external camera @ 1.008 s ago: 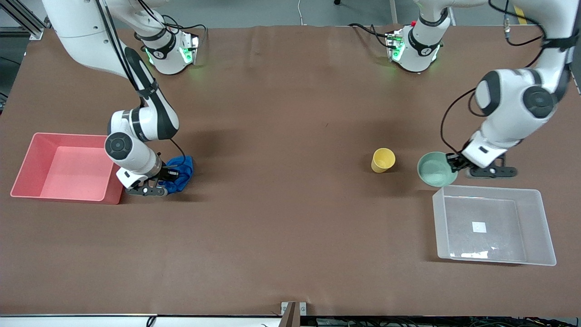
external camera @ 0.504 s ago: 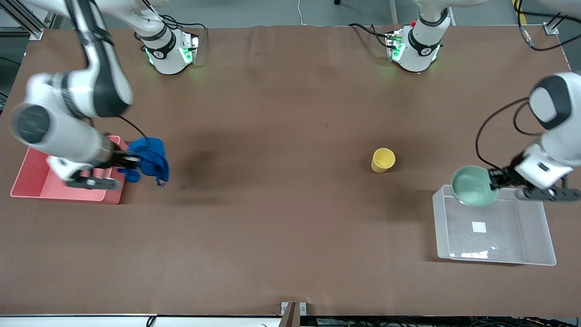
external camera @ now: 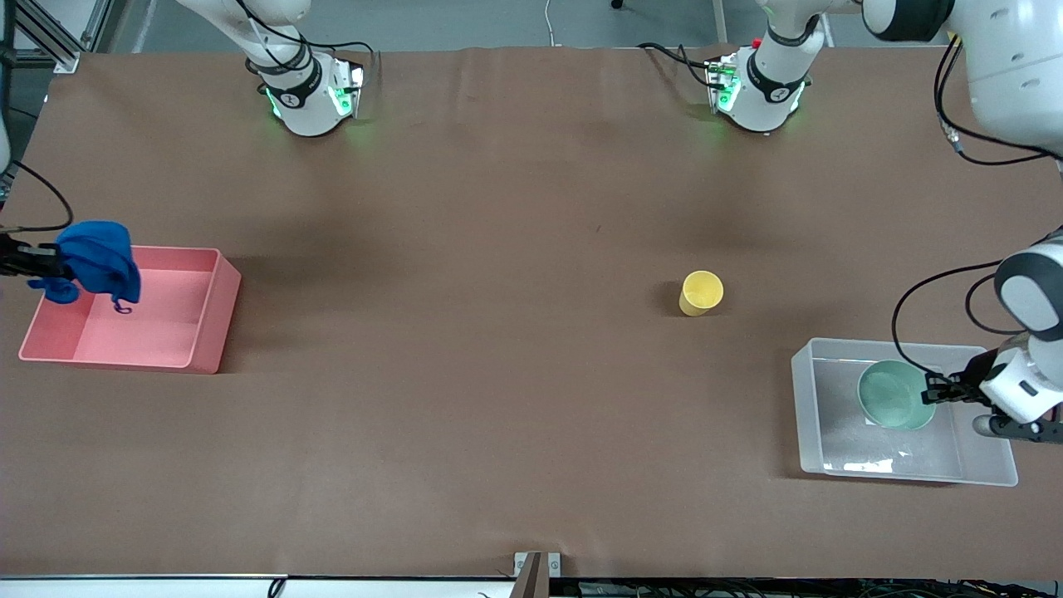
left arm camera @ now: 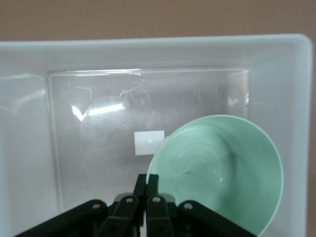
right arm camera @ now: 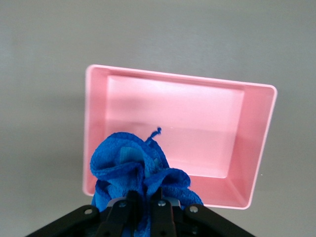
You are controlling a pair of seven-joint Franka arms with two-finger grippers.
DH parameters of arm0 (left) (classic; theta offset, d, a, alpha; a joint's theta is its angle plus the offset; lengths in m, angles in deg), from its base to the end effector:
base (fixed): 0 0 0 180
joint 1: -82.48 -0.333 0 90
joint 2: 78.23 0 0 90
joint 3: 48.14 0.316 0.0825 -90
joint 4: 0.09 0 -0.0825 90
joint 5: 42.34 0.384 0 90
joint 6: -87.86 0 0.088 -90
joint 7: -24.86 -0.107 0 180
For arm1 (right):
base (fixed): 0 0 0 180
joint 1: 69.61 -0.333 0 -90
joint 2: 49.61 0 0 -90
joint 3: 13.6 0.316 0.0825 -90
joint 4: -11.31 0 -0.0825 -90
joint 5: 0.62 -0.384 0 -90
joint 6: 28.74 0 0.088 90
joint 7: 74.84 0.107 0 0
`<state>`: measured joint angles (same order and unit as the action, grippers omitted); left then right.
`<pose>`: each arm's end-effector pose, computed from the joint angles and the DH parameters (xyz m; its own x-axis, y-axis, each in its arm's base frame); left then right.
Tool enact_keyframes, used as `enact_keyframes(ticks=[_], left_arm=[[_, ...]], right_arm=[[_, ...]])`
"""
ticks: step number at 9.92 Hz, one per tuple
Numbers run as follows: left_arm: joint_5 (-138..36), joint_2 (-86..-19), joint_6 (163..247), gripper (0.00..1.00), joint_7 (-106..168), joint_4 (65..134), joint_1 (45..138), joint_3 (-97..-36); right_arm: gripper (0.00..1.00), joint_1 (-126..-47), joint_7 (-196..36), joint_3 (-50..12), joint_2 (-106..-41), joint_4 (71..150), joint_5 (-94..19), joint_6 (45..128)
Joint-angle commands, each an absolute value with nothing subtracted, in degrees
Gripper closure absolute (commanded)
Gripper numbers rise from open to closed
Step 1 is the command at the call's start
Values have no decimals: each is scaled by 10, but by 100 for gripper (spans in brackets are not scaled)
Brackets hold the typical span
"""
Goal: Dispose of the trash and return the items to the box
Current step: 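Carry the cloth to the bin while the left gripper lowers the bowl into the box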
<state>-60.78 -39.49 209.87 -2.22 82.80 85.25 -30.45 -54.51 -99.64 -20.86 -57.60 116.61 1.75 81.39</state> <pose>0.7110 0.1314 0.3070 0.9910 -0.1118 0.0741 -0.1164 -0.9913 0.0607 0.5482 -0.2257 0.4475 0.9957 0.0574 -0.0728 0.0596 -0.9978 0.0275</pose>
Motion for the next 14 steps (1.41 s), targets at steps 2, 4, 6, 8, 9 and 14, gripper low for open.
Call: enact_keyframes(ticks=[2, 4, 6, 8, 9, 14], left_arm=[[-654, -332, 2142, 99, -26, 813, 859, -301], [-655, -317, 2183, 98, -24, 816, 860, -305], [-656, -316, 2186, 93, -15, 816, 859, -316], [-656, -317, 2186, 80, 1, 817, 863, -322], [-651, -322, 2186, 60, 2, 819, 863, -324], [-583, -476, 2130, 0, 10, 858, 867, -342]], right_arm=[[97, -523, -1000, -194, -665, 1228, 30, 930], [90, -523, -999, -192, -717, 1245, 28, 1002], [0, -522, -998, -191, -735, 1241, 22, 1030], [0, -529, -994, -191, -729, 1226, 21, 1024], [0, -529, -991, -190, -699, 1226, 21, 1011], [0, -651, -717, -183, -518, 1217, 18, 877]])
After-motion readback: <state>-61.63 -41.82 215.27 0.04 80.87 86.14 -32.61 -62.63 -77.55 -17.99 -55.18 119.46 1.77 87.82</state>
